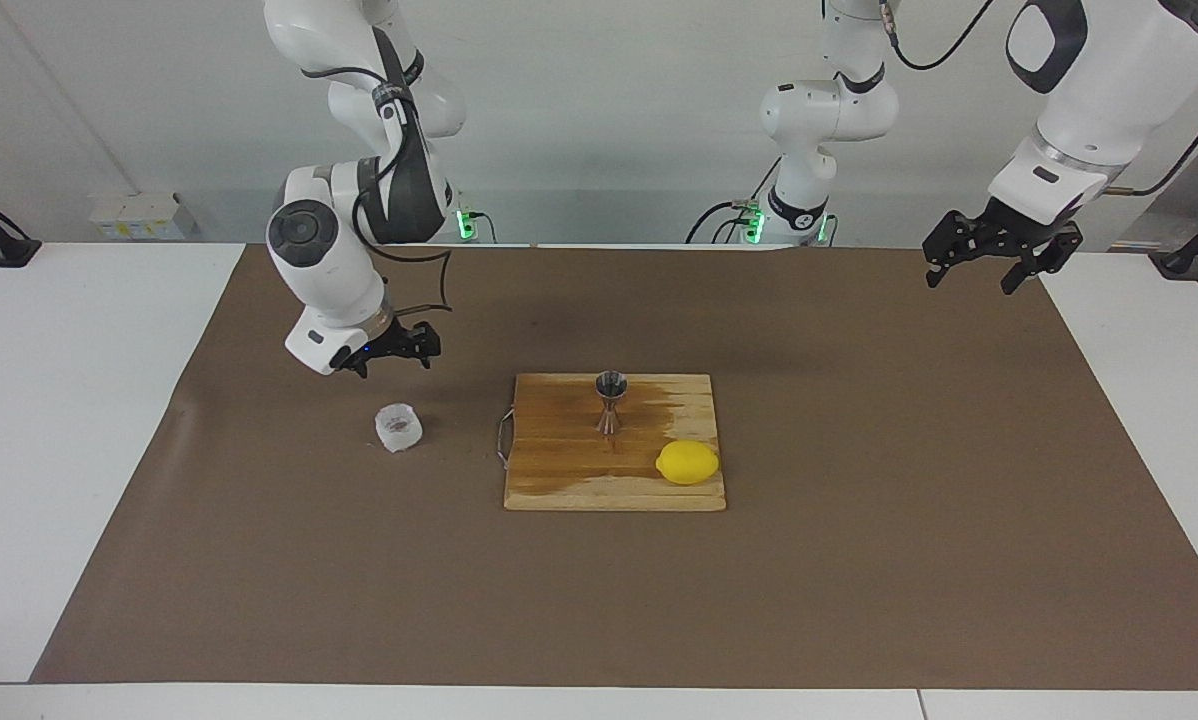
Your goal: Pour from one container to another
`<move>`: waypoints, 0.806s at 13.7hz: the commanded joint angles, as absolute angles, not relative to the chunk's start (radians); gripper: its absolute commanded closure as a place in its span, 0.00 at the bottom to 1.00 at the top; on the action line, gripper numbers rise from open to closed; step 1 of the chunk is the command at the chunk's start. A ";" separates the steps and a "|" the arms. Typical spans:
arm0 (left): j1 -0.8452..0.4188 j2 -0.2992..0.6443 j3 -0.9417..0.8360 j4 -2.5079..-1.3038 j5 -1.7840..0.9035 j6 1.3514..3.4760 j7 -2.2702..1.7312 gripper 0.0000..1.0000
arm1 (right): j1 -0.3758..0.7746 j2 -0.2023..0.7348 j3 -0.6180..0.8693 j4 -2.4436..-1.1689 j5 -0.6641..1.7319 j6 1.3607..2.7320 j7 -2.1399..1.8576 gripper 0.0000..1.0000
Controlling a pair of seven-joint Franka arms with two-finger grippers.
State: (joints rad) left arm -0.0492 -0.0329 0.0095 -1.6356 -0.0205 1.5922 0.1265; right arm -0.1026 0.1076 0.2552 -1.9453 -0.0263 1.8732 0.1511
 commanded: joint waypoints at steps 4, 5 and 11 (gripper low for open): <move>-0.058 -0.057 0.017 -1.661 -0.002 1.601 0.130 0.00 | -0.106 -0.017 0.265 -1.703 0.041 1.610 0.333 0.00; -0.058 -0.057 0.017 -1.661 -0.002 1.601 0.130 0.00 | -0.110 -0.011 0.265 -1.650 0.046 1.538 0.331 0.00; -0.058 -0.057 0.017 -1.661 -0.002 1.601 0.130 0.00 | -0.193 -0.011 0.253 -1.609 0.031 1.485 0.223 0.00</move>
